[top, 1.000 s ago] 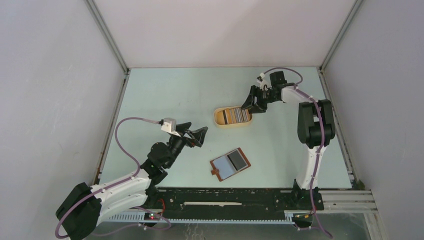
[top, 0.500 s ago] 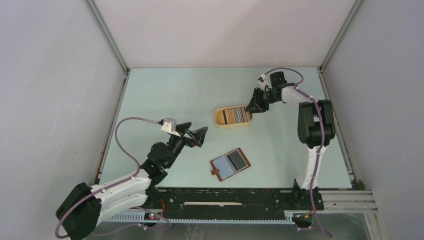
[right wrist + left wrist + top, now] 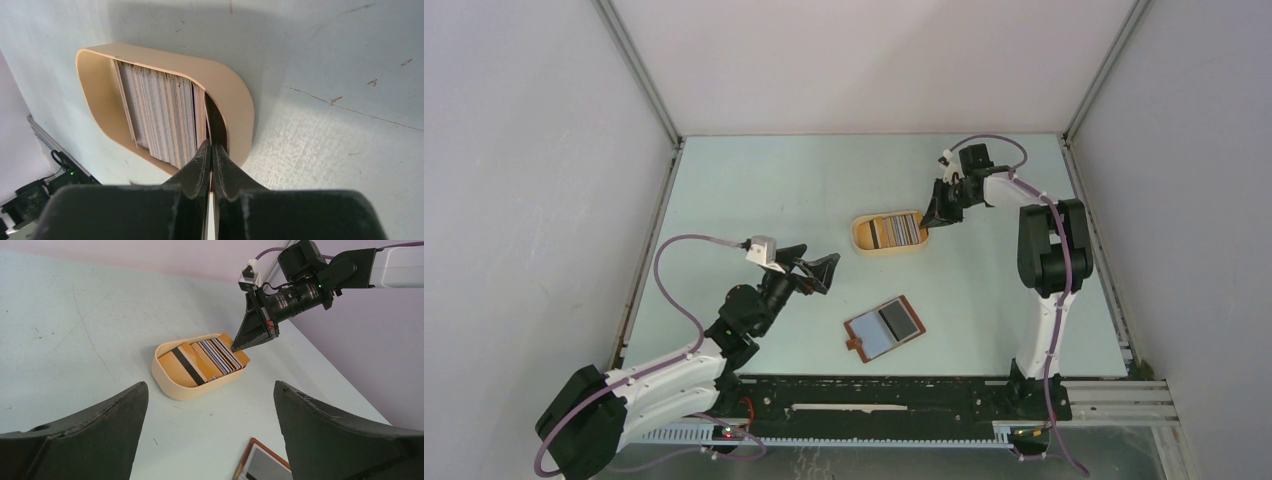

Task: Put the credit cards into the card holder
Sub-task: Pick up the credit card from the storage box.

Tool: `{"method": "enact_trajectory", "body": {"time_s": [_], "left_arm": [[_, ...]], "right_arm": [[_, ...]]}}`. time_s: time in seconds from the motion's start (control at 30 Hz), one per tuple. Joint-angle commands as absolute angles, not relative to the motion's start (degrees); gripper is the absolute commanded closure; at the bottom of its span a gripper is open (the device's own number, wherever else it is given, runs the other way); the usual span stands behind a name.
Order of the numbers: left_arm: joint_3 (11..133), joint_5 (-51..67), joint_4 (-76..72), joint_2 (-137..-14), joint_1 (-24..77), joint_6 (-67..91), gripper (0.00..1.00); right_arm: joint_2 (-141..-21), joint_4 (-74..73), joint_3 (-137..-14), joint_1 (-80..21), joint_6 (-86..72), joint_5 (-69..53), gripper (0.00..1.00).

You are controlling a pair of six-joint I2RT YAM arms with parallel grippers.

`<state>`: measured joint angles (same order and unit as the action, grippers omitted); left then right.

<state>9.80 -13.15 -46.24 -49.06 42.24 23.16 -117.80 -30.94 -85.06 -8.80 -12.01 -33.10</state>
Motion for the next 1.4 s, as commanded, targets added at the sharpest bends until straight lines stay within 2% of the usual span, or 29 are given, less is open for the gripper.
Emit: {"method": "enact_trajectory", "body": {"time_s": [0.0, 0.23, 0.53, 0.77, 1.07, 1.37], "left_arm": [[8.42, -13.31, -48.96, -48.08, 41.92, 23.55, 0.0], [8.25, -13.4, -48.96, -47.86, 41.95, 23.51, 0.0], [8.11, -13.3, -48.96, -47.71, 41.88, 23.53, 0.0], [7.48, -13.46, -48.96, -45.98, 41.93, 23.47, 0.0], [5.8, -6.2, -50.64, -43.83, 41.85, 23.84, 0.0], [5.4, 2.4, -43.45, -38.69, 41.94, 34.53, 0.01]], "right_arm": [[-113.63, -30.82, -86.4, -10.27, -8.08, -26.02, 0.95], [-109.84, -30.14, -86.0, -12.18, -5.04, -18.86, 1.0], [-105.62, -30.41, -85.03, -12.57, -1.13, -14.24, 1.0], [-99.83, -30.76, -82.89, -12.48, 2.61, -15.37, 1.0], [-88.0, -35.25, -78.0, -11.62, 13.8, -36.29, 1.0], [-63.8, -28.75, -61.68, -10.07, 19.08, -49.08, 1.0]]}}
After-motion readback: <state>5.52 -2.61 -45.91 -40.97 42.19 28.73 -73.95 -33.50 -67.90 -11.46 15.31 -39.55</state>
